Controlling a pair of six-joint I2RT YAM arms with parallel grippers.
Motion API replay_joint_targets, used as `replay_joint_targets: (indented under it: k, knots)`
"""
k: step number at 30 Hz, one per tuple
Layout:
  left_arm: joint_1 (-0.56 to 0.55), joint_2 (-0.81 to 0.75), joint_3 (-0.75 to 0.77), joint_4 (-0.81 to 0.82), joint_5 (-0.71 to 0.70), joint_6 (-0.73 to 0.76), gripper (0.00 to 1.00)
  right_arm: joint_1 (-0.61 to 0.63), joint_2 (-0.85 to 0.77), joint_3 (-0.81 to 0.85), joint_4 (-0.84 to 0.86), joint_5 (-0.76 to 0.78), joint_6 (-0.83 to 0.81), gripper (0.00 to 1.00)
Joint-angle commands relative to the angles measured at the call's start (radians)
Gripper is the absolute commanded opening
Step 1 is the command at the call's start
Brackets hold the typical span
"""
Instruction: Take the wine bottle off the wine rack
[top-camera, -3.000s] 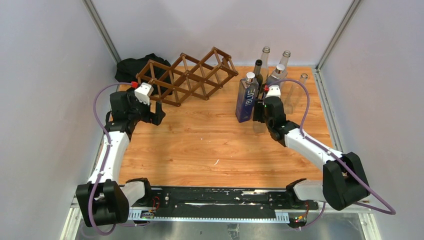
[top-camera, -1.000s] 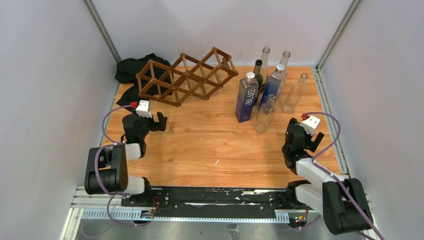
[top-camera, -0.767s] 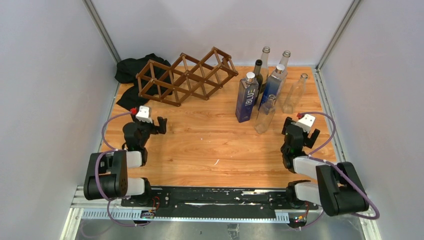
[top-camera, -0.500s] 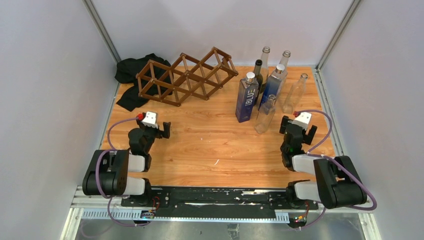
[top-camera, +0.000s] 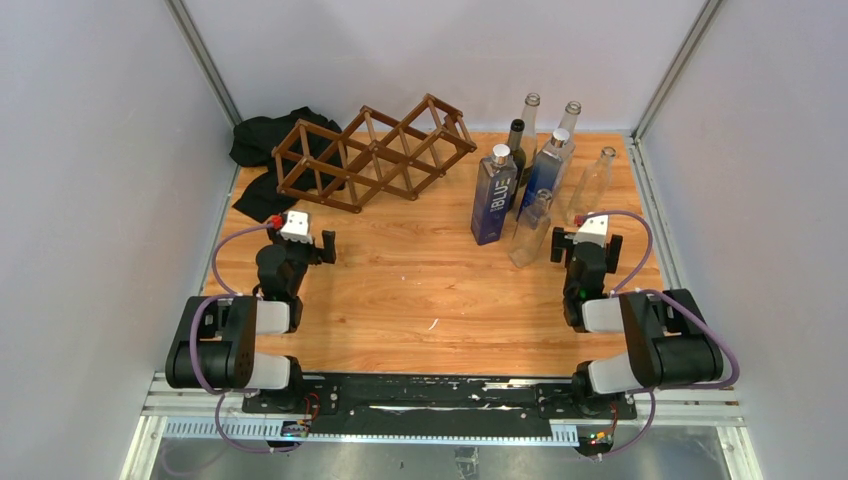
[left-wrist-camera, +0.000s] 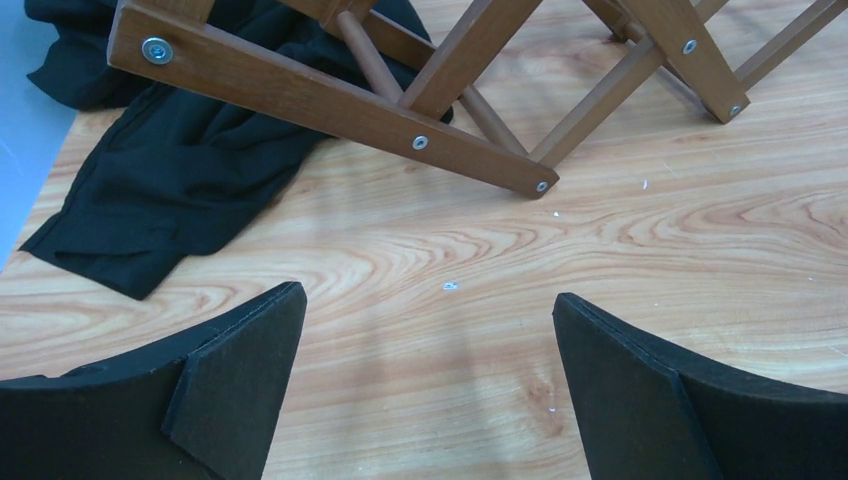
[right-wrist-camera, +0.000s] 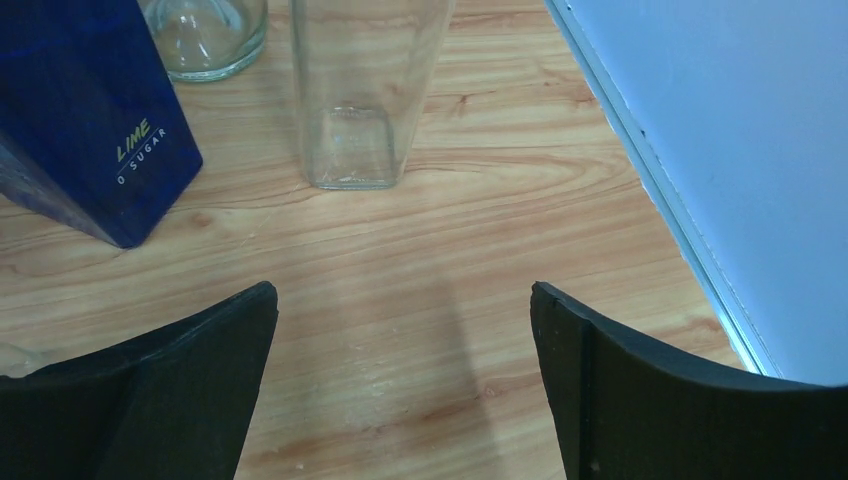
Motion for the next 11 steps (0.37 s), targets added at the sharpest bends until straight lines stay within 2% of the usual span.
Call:
replay_joint_targets:
  k: [1,11]
  knots:
    - [-0.004,0.006,0.003,0.003,-0.041,-0.007,1.0,-0.017,-0.008,0.011,-0.036,-0.034,0.023,1.0]
    - [-0.004,0.007,0.006,-0.002,-0.04,-0.006,1.0,-0.017,-0.008,0.012,-0.037,-0.034,0.023,1.0]
